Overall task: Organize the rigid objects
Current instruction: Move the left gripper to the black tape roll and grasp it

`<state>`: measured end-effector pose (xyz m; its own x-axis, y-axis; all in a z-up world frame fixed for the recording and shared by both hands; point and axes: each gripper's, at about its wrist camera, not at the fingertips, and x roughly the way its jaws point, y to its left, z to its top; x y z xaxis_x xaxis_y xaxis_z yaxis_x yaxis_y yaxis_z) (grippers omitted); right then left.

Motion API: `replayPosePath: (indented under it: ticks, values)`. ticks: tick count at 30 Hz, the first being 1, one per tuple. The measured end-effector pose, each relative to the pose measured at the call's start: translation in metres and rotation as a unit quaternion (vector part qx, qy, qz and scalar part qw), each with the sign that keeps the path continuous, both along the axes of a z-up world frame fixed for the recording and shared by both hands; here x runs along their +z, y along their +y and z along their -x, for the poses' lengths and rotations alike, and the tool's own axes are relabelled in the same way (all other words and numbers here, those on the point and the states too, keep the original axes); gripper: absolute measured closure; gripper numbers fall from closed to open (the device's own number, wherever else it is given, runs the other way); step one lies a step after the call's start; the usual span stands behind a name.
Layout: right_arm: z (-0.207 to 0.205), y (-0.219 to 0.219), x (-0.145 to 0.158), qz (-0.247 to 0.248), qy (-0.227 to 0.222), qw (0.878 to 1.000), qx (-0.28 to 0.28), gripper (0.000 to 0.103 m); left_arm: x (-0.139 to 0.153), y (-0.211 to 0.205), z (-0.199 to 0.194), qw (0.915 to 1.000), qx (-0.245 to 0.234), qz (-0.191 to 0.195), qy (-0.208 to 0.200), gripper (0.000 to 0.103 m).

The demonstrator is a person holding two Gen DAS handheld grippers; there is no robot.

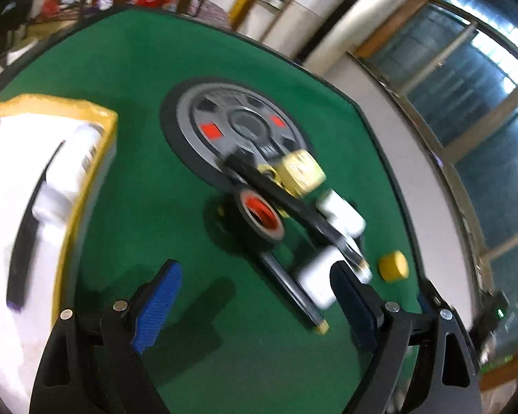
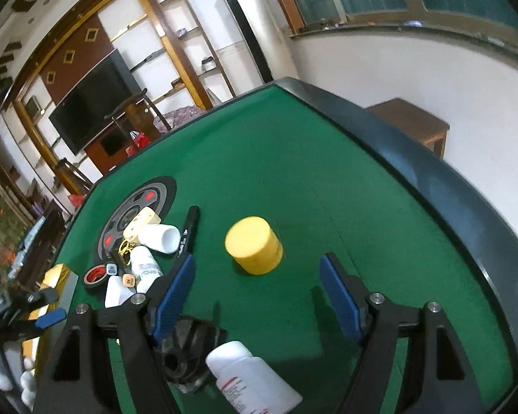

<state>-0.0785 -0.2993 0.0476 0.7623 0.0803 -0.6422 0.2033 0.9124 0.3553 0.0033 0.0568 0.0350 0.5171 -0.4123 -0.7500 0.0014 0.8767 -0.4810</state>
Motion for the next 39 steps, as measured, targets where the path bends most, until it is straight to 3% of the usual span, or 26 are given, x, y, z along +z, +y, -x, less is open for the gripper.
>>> replayPosePath:
  ticks: [7,12,13,16,21,24,32,37,39]
  values:
    - [-0.001,0.006,0.001,0.006,-0.009,1.0,0.017,0.028,-0.019,-0.012,-0.035,0.9997,0.007,-0.014,0.021,0.014]
    - [-0.002,0.015,0.002,0.025,-0.012,0.999,0.029,0.028,-0.03,-0.021,-0.05,0.9989,-0.01,-0.008,0.045,0.046]
    - [-0.001,0.015,0.002,0.027,-0.011,0.999,0.03,0.028,-0.028,-0.021,-0.05,0.999,-0.009,-0.01,0.043,0.048]
    - [-0.003,0.016,0.001,0.029,-0.01,0.999,0.032,0.027,-0.028,-0.02,-0.05,0.9992,-0.013,-0.006,0.038,0.069]
    - [-0.005,0.017,0.0,0.035,-0.006,0.999,0.029,0.027,-0.015,-0.013,-0.04,0.9996,-0.024,0.009,0.014,0.081]
    - [-0.008,0.02,-0.003,0.043,-0.001,0.999,0.027,0.026,0.0,-0.012,-0.028,0.9992,-0.038,-0.001,-0.016,0.085]
    - [-0.013,0.022,-0.008,0.058,0.013,0.998,0.022,0.026,0.041,0.006,0.014,0.9939,-0.065,0.035,-0.081,0.085]
    - [-0.017,0.023,-0.012,0.063,0.028,0.997,0.019,0.026,0.046,0.01,0.029,0.9932,-0.068,0.01,-0.094,0.085]
    - [-0.019,0.023,-0.014,0.066,0.036,0.997,0.015,0.026,0.037,0.006,0.025,0.9936,-0.071,-0.012,-0.087,0.074]
